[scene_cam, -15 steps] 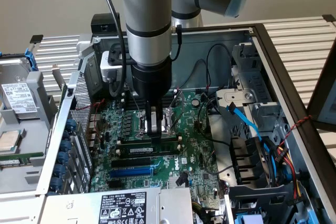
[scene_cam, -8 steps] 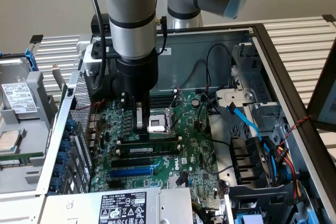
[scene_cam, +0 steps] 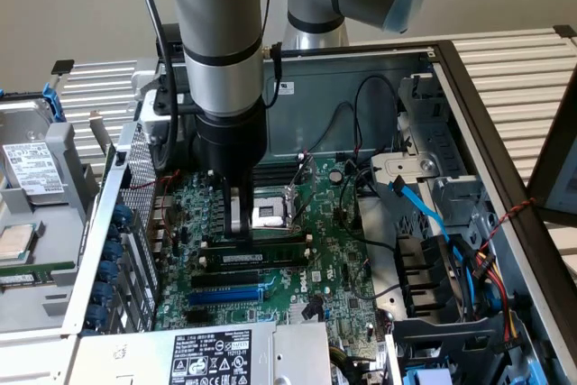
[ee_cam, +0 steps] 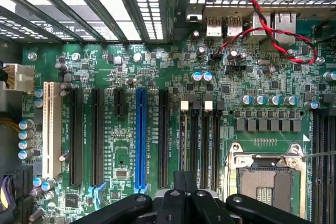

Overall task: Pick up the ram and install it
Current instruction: 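Press down the ram until it locks into place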

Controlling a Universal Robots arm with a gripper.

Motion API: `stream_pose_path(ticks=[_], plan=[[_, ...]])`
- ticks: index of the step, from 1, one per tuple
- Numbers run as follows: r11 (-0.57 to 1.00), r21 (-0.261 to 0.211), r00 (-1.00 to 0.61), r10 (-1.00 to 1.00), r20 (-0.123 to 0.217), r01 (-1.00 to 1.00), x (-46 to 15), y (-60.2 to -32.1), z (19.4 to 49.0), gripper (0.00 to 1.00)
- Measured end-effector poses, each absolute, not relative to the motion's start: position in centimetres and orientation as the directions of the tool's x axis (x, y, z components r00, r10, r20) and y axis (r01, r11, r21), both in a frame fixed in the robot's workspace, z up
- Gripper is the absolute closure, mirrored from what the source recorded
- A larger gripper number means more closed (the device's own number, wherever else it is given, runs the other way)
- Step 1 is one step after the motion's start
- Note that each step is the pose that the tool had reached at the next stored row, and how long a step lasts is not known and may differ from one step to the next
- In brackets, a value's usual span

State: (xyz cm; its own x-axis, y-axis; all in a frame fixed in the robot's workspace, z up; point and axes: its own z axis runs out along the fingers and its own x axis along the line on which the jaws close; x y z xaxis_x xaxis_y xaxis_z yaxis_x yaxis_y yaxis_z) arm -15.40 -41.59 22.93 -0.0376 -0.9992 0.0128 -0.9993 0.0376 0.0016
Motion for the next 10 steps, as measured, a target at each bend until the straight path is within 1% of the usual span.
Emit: stream_pose_path(ticks=[5, 10], plan=[[0.037, 0.009, -0.037, -0.999, 0.013, -0.999, -15.4, -41.6, 22.5, 0.89], [0.038, 0.008, -0.037, -0.999, 0.012, -0.999, -15.4, -42.1, 24.4, 0.89]])
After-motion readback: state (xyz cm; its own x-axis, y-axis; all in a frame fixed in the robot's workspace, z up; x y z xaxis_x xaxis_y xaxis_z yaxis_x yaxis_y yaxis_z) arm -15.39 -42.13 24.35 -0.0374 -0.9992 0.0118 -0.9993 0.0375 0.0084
